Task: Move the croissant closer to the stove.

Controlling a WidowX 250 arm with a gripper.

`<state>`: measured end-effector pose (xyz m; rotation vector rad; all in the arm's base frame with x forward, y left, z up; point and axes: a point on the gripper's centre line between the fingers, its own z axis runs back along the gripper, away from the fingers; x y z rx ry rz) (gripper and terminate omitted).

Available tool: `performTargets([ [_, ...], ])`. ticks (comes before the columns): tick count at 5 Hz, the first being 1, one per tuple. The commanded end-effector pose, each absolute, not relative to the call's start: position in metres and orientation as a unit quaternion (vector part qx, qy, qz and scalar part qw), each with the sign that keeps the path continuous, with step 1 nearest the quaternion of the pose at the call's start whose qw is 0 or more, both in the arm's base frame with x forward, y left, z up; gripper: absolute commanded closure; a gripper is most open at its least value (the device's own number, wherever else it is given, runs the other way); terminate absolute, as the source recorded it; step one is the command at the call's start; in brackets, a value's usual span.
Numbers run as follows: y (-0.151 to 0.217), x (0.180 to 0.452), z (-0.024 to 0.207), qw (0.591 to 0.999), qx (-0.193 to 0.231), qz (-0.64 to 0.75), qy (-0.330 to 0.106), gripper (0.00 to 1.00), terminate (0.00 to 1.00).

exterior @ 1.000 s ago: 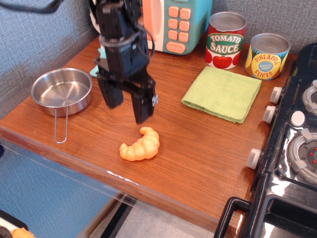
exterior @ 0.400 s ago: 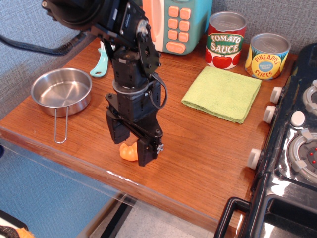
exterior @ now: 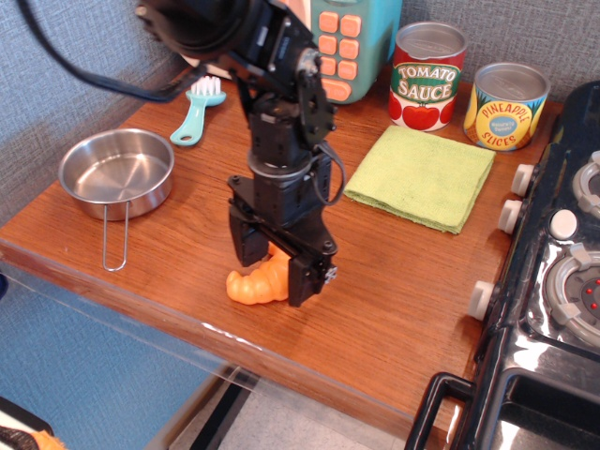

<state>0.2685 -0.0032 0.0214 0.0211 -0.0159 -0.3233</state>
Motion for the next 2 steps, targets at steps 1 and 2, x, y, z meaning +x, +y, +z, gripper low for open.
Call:
performTargets([
  [1, -0.0029, 0.2866, 0.0167, 0.988, 0.023, -0.150, -0.007, 0.00, 0.00],
  [2, 0.0007, 0.2836, 0.0125, 0.989, 0.033, -0.146, 0.002, 0.00, 0.00],
])
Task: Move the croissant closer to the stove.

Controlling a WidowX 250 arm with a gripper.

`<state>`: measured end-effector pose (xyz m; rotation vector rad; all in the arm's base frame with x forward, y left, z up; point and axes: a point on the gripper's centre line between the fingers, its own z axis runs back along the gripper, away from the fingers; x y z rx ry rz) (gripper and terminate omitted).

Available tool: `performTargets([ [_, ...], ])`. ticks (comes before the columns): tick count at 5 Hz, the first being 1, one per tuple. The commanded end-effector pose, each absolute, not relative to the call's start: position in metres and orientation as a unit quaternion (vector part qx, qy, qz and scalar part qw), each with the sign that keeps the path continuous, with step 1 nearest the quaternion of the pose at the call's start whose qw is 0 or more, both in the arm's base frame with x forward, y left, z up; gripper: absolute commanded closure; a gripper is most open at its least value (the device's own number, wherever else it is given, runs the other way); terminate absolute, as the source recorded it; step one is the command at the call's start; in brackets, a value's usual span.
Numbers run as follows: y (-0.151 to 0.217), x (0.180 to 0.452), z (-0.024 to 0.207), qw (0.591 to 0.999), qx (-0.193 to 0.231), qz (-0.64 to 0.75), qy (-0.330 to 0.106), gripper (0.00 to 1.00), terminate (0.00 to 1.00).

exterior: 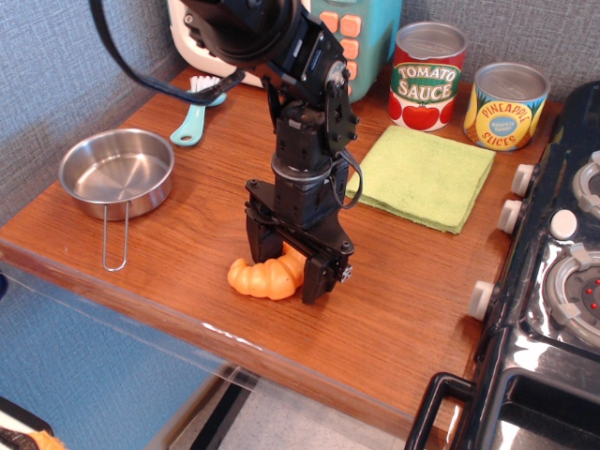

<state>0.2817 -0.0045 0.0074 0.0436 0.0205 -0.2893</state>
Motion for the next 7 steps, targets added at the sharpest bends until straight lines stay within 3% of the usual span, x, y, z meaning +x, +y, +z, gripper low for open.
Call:
performTargets([
  [1, 0.008, 0.274, 0.009, 0.989, 0.047, -0.138, 0.007, 1.00, 0.00],
  [2, 0.009, 0.273, 0.016, 0.989, 0.045, -0.139, 0.000, 1.00, 0.00],
  [4, -0.013, 0.302, 0.070, 0.985, 0.007, -0.153, -0.077, 1.00, 0.00],
  [5, -0.045, 0.306, 0.074, 0.977, -0.010, -0.197, -0.080, 1.00, 0.00],
  [7, -0.079, 0.298, 0.045, 0.963, -0.010, -0.267, -0.035, 1.00, 0.00],
])
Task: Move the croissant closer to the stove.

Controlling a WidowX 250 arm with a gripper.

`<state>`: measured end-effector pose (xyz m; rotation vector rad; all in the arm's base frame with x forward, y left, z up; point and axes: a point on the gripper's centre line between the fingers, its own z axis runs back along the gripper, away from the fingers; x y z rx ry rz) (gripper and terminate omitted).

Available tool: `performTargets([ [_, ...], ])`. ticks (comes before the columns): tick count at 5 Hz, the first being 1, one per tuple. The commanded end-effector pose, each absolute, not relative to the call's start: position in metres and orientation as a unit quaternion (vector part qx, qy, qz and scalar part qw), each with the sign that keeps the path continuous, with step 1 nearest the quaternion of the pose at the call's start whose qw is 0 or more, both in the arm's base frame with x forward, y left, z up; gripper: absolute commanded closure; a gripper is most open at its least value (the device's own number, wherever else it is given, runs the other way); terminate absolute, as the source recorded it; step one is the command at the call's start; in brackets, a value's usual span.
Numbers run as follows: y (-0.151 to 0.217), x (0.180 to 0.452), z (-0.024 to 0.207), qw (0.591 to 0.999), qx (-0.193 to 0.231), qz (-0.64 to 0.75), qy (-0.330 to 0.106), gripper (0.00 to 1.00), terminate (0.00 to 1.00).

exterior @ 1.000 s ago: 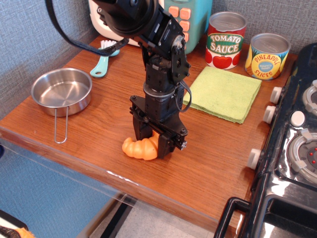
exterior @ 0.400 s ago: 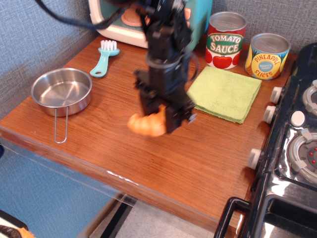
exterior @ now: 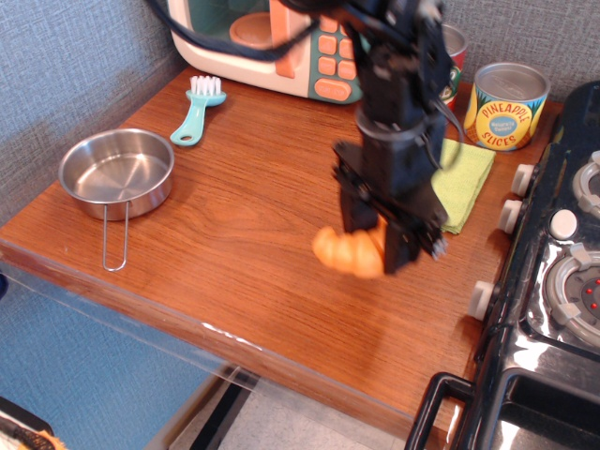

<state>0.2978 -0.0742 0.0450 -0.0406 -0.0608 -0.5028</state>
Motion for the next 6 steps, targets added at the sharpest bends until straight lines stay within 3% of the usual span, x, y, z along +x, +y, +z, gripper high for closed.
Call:
performTargets([
  [1, -0.074, 0.294, 0.030, 0.963, -0.005, -0.269, -0.018, 1.00, 0.00],
  [2, -0.076, 0.287, 0.020, 0.955, -0.003, -0.295, -0.009, 1.00, 0.00],
  [3, -0.080, 0.281, 0.020, 0.953, 0.000, -0.304, -0.008, 0.00, 0.00],
  [4, -0.082, 0.280, 0.031, 0.950, -0.014, -0.310, -0.019, 0.00, 0.00],
  [5, -0.071, 0.277, 0.064, 0.954, -0.019, -0.293, -0.061, 0.00, 0.00],
  [6, -0.035, 0.277, 0.114, 0.971, -0.009, -0.204, -0.122, 0.00, 0.00],
])
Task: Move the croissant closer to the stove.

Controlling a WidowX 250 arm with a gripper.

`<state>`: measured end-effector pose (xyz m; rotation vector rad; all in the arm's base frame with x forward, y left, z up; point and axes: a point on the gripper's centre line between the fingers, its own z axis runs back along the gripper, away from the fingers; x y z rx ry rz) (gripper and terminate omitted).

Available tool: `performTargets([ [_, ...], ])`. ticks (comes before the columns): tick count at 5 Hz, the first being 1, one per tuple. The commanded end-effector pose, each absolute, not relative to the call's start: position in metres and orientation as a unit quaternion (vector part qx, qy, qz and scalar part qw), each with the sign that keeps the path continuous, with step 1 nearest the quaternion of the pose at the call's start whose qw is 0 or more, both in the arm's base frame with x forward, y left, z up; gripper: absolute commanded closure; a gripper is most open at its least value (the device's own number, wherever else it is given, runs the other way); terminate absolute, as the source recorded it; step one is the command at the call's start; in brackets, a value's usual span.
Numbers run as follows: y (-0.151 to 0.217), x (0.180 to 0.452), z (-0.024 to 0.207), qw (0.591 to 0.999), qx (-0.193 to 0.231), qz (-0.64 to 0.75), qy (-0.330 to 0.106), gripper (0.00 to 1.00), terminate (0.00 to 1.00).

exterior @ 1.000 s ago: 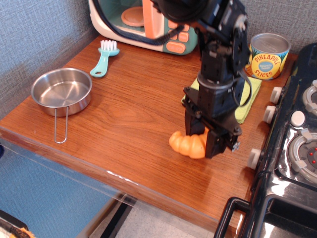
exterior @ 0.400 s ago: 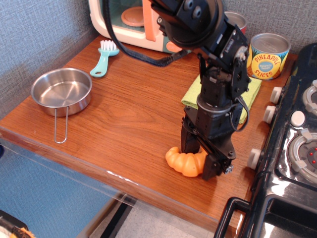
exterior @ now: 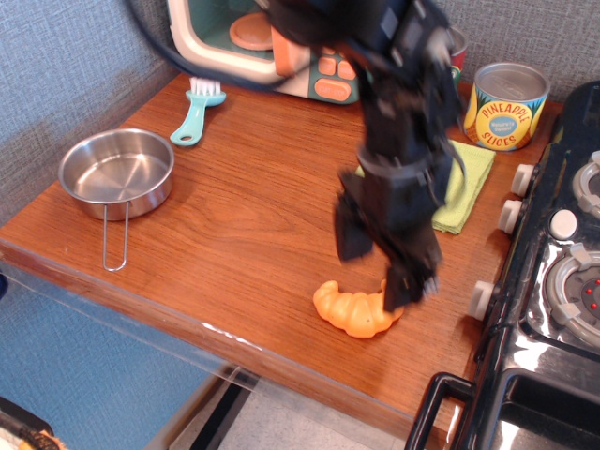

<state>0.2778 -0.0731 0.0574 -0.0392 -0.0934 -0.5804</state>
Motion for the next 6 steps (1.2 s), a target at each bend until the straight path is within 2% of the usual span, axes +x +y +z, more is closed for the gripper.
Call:
performTargets([
  [1, 0.006, 0.278, 0.137, 0.984, 0.009, -0.107, -0.139, 0.00, 0.00],
  [2, 0.037, 0.275, 0.122, 0.991, 0.006, -0.066, -0.116, 0.00, 0.00],
  [3, 0.050, 0.272, 0.103, 0.994, -0.015, -0.064, -0.084, 0.00, 0.00],
  [4, 0.054, 0.267, 0.094, 0.994, -0.008, -0.076, -0.072, 0.00, 0.00],
  [6, 0.054, 0.267, 0.094, 0.994, -0.008, -0.076, -0.072, 0.00, 0.00],
])
